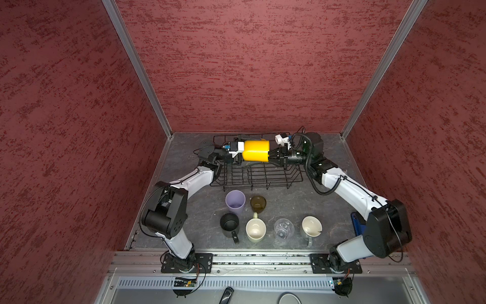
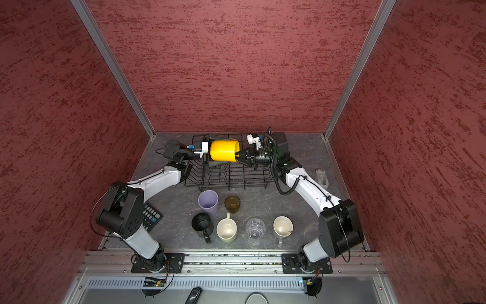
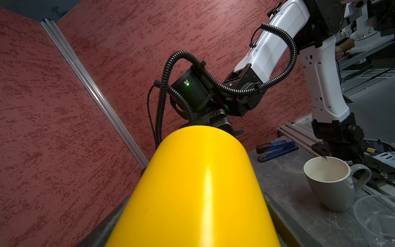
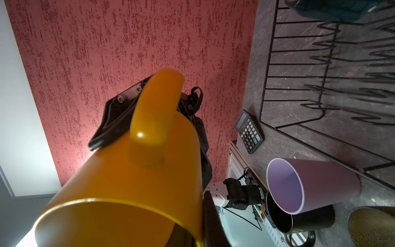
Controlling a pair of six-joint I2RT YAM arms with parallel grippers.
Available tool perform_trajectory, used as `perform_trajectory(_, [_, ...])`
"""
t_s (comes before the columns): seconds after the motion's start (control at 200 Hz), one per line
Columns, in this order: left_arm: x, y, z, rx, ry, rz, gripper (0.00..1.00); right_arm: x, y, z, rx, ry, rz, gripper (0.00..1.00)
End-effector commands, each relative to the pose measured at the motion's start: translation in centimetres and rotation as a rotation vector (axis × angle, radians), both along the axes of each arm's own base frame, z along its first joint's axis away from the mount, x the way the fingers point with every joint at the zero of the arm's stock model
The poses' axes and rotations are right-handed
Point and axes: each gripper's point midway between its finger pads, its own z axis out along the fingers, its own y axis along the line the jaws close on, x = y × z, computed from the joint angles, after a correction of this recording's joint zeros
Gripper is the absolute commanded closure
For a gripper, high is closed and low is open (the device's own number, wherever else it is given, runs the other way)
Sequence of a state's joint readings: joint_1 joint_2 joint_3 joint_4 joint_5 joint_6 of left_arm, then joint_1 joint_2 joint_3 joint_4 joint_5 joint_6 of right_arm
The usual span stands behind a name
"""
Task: Load cups into a dish rack
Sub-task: Place the cup upside down at the dish rack.
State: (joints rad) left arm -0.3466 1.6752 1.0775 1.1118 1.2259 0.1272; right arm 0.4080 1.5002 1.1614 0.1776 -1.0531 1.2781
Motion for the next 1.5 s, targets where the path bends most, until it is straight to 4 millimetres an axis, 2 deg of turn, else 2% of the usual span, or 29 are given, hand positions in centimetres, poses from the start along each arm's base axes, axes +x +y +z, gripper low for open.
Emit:
perform_trajectory(0.0, [1.7, -0.9, -1.6, 0.018, 0.168, 0.059, 0.31, -4.7, 1.0, 6.5, 0.128, -0.315, 0.171, 1.00])
perform_trajectory(0.195, [1.9, -0.8, -1.3, 0.010, 0.160, 0.082, 0.49, -4.7, 1.0, 6.5, 0.129, -0.315, 0.171, 1.00])
perform_trajectory(0.671, [2.7, 0.0, -0.9, -0.002, 0.144, 0.157, 0.81, -4.7, 1.0, 6.4, 0.128, -0.317, 0.171, 0.79])
perform_trajectory(0.862, [2.9, 0.5, -0.9, 0.003, 0.136, 0.178, 0.88, -4.4, 1.0, 6.0, 0.114, -0.313, 0.160, 0.68])
perform_trajectory(1.102, [2.9, 1.1, -0.8, 0.002, 0.129, 0.199, 0.94, -3.0, 0.4, 5.0, 0.063, -0.302, 0.096, 0.57])
perform_trajectory(1.353, [2.6, 1.7, -0.2, 0.001, 0.116, 0.213, 1.00, -1.1, -1.2, 4.0, 0.000, -0.300, -0.012, 0.45])
perform_trajectory(1.493, [2.8, 2.2, 0.0, 0.003, 0.122, 0.227, 1.00, 1.0, -3.3, 2.7, -0.174, -0.343, -0.153, 0.36])
